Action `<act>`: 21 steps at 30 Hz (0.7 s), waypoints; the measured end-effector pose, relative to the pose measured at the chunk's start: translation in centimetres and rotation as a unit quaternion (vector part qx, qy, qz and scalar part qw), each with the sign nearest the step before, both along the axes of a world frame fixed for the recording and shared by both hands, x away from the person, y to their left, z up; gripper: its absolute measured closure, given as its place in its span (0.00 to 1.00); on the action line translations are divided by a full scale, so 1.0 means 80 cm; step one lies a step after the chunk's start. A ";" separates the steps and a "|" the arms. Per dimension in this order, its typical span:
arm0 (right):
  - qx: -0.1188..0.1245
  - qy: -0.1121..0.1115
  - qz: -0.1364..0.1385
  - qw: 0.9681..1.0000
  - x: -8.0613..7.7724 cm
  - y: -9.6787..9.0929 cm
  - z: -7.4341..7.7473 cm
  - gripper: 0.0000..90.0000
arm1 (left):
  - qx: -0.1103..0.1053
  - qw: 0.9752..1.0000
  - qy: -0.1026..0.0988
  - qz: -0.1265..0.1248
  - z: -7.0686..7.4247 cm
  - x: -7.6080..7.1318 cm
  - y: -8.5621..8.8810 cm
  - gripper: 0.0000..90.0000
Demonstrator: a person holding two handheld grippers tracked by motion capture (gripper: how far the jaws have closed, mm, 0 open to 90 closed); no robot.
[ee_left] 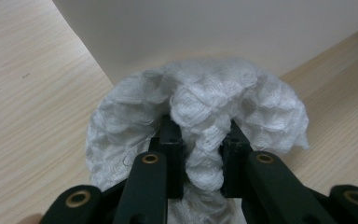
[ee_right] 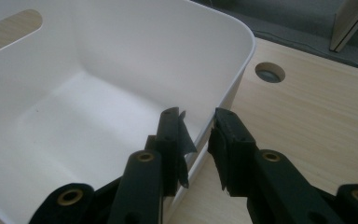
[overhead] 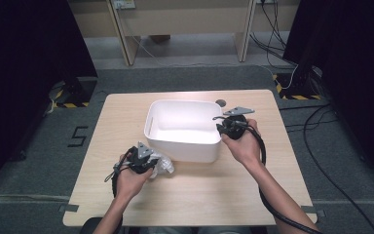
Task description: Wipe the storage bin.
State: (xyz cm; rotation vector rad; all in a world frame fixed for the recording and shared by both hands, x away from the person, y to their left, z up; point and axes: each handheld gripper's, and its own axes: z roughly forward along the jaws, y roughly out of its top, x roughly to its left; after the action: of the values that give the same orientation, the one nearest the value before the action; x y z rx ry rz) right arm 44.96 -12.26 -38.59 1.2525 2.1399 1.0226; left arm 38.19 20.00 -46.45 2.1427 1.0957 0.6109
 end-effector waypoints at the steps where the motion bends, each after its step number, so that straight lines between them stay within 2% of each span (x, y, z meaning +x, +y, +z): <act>1: 0.001 0.000 0.000 1.000 0.000 0.000 0.000 0.81 | 0.000 1.000 0.000 0.000 0.000 0.000 0.000 0.84; 14: -0.002 -0.001 -0.002 1.000 -0.001 0.001 0.000 0.81 | -0.001 1.000 -0.002 -0.004 0.002 -0.001 -0.009 0.84; 21: -0.002 -0.003 -0.003 1.000 -0.001 0.001 0.000 0.81 | -0.016 1.000 -0.006 -0.008 0.006 -0.001 -0.016 0.85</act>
State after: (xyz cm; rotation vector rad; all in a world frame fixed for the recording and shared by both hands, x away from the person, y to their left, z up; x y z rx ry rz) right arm 44.91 -12.15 -38.61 1.2516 2.1324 1.0172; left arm 38.08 18.70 -45.96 2.1161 1.0728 0.5948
